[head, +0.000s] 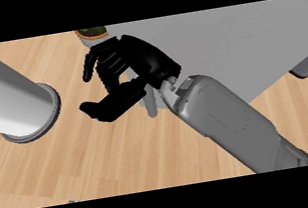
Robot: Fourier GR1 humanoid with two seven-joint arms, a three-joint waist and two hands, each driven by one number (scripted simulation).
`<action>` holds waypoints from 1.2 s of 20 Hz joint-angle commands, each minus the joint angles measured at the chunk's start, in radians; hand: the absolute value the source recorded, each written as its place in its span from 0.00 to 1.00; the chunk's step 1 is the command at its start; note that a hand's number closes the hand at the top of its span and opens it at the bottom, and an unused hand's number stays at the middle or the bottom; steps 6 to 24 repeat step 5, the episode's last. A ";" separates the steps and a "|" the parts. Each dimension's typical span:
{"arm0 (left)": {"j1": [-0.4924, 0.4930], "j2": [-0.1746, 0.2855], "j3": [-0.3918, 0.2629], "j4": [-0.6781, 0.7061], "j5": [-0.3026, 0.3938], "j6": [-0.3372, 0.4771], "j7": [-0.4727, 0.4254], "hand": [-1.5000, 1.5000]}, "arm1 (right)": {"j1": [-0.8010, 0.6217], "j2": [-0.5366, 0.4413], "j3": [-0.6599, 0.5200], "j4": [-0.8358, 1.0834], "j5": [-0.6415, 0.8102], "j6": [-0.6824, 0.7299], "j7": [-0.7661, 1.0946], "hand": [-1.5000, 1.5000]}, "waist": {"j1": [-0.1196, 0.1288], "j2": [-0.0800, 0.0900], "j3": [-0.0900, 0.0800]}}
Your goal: Pick up the bottled water, place it into the cabinet and close the cabinet
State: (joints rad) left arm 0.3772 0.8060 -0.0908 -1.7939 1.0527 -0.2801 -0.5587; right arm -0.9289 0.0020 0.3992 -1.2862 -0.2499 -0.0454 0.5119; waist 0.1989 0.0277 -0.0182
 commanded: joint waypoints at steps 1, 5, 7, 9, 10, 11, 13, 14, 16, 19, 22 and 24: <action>0.011 -0.007 0.001 -0.002 0.001 -0.001 -0.004 0.00 | -0.081 -0.002 -0.168 0.131 0.000 -0.151 -0.085 0.00 | -0.033 0.014 0.016; 0.040 0.002 0.018 0.000 0.003 -0.021 -0.011 0.00 | -0.153 -0.003 -0.130 0.210 -0.050 -0.209 -0.114 0.00 | -0.032 0.006 0.015; 0.040 0.002 0.018 0.000 0.003 -0.021 -0.011 0.00 | -0.153 -0.003 -0.130 0.210 -0.050 -0.209 -0.114 0.00 | -0.032 0.006 0.015; 0.040 0.002 0.018 0.000 0.003 -0.021 -0.011 0.00 | -0.153 -0.003 -0.130 0.210 -0.050 -0.209 -0.114 0.00 | -0.032 0.006 0.015; 0.040 0.002 0.018 0.000 0.003 -0.021 -0.011 0.00 | -0.153 -0.003 -0.130 0.210 -0.050 -0.209 -0.114 0.00 | -0.032 0.006 0.015; 0.040 0.002 0.018 0.000 0.003 -0.021 -0.011 0.00 | -0.153 -0.003 -0.130 0.210 -0.050 -0.209 -0.114 0.00 | -0.032 0.006 0.015; 0.040 0.002 0.018 0.000 0.003 -0.021 -0.011 0.00 | -0.153 -0.003 -0.130 0.210 -0.050 -0.209 -0.114 0.00 | -0.032 0.006 0.015; 0.040 0.002 0.018 0.000 0.003 -0.021 -0.011 0.00 | -0.153 -0.003 -0.130 0.210 -0.050 -0.209 -0.114 0.00 | -0.032 0.006 0.015; 0.040 0.002 0.018 0.000 0.003 -0.021 -0.011 0.00 | -0.153 -0.003 -0.130 0.210 -0.050 -0.209 -0.114 0.00 | -0.032 0.006 0.015; 0.040 0.002 0.018 0.000 0.003 -0.021 -0.011 0.00 | -0.153 -0.003 -0.130 0.210 -0.050 -0.209 -0.114 0.00 | -0.032 0.006 0.015; 0.040 0.002 0.018 0.000 0.003 -0.021 -0.011 0.00 | -0.153 -0.003 -0.130 0.210 -0.050 -0.209 -0.114 0.00 | -0.032 0.006 0.015; 0.040 0.002 0.018 0.000 0.003 -0.021 -0.011 0.00 | -0.153 -0.003 -0.130 0.210 -0.050 -0.209 -0.114 0.00 | -0.032 0.006 0.015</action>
